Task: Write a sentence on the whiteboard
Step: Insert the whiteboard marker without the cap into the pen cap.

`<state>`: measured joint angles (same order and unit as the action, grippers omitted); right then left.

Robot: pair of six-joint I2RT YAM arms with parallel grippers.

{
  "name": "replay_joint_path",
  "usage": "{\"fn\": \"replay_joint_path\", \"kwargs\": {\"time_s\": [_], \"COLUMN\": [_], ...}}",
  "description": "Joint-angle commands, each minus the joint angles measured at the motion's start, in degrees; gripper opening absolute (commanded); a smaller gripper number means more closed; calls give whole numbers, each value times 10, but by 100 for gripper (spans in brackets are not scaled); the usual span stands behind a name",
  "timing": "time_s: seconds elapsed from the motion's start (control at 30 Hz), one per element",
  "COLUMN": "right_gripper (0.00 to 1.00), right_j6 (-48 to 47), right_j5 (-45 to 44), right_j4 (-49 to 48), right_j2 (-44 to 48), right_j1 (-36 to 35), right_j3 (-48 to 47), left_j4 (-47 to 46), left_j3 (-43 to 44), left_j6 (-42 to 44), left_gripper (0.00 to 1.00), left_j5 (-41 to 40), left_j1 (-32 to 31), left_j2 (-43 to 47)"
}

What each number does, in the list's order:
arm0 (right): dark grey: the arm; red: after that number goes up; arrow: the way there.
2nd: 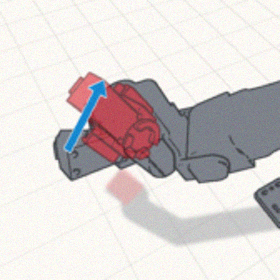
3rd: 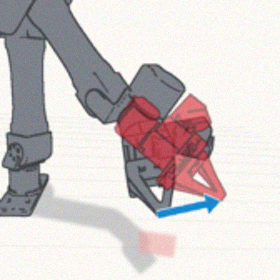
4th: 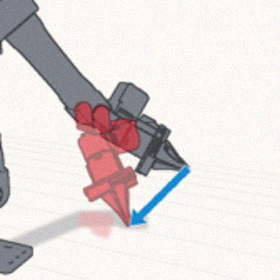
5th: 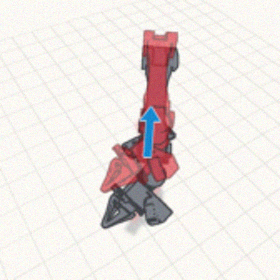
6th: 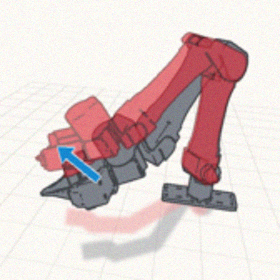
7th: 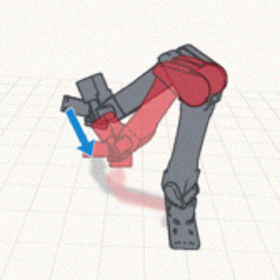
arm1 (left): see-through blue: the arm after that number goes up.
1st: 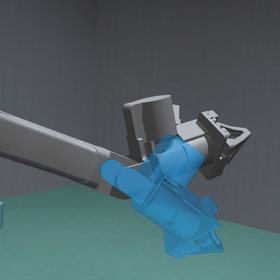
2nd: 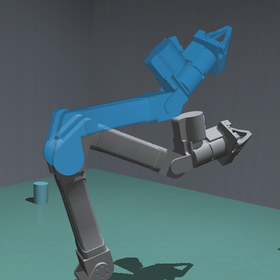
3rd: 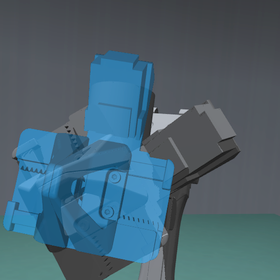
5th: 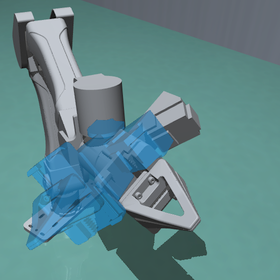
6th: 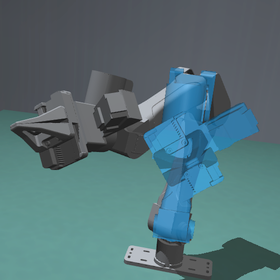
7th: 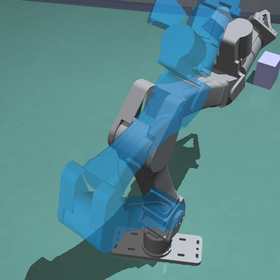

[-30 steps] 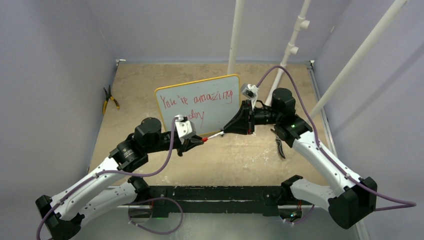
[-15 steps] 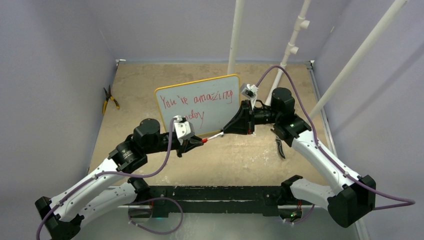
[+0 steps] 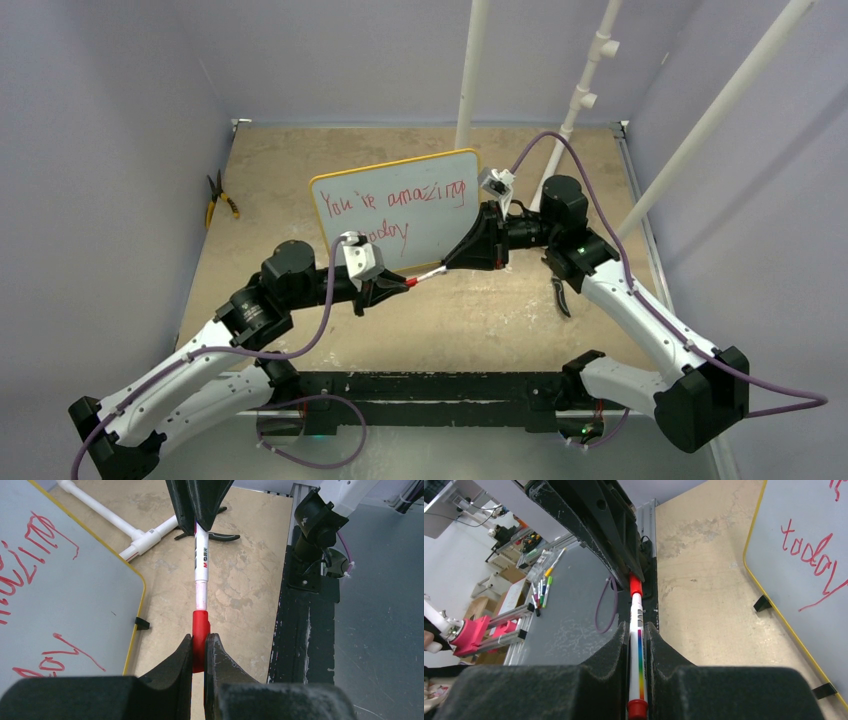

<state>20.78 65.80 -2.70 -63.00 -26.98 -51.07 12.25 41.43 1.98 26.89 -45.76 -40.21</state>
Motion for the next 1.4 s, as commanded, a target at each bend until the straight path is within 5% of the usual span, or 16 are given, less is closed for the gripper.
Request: {"fn": "replay_joint_path", "kwargs": {"time_s": [0.0, 0.6, 0.77, 1.13, 1.37], "right_gripper": [0, 0, 0, 0, 0], "right_j6": [13, 35, 29, 13, 5], "right_j5": [27, 42, 35, 31, 29], "right_j4": [-17, -61, -60, -52, -41], "right_j2": [3, 10, 10, -2, 2], "right_j1": [-2, -2, -1, -1, -1], "right_j3": [2, 33, 39, 38, 32], "left_j4": [-66, -223, -159, -3, 3], "left_j3": [7, 29, 53, 60, 57], "left_j6": [-14, -77, -57, -50, -72], "left_gripper": [0, 0, 0, 60, 79], "left_j5": [10, 36, 31, -15, 41], "left_j1": [2, 2, 2, 2, 3], "left_j2": [-5, -95, -104, -73, -99]}}
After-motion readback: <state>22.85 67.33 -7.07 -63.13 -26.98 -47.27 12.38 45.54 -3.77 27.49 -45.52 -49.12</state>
